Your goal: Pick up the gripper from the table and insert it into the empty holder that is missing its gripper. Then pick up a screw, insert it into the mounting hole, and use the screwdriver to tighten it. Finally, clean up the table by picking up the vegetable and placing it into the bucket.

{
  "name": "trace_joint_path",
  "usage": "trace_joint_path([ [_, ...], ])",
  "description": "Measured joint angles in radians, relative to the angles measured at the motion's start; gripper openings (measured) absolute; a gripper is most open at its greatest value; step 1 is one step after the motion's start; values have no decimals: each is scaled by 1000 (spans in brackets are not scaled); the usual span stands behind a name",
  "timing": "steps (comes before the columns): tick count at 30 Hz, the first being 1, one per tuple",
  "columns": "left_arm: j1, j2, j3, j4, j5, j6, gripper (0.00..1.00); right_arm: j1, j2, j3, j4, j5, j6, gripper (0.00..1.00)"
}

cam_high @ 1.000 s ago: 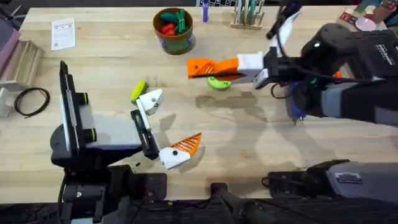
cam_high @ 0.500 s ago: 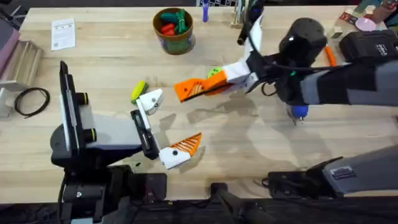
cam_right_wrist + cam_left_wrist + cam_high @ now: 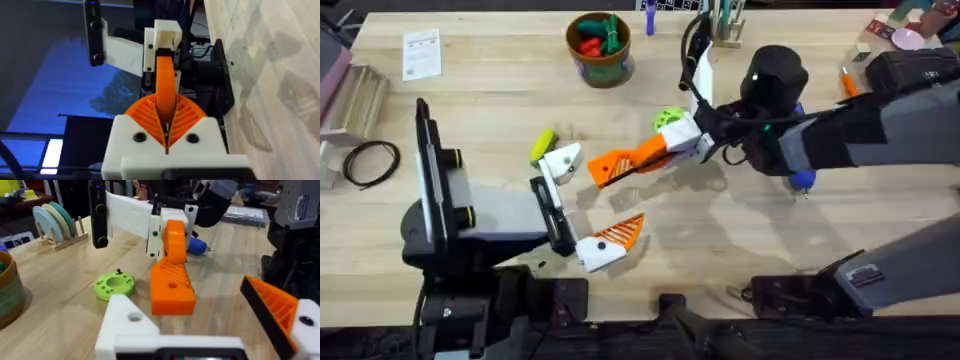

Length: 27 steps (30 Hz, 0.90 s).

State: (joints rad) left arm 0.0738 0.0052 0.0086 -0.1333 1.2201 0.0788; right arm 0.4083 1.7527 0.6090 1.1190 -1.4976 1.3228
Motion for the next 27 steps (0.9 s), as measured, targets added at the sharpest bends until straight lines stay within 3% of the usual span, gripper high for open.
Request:
trace_joint_path([
  [27,0,0,0,0,0,0,985,41,41,61,-6,40,25,8],
])
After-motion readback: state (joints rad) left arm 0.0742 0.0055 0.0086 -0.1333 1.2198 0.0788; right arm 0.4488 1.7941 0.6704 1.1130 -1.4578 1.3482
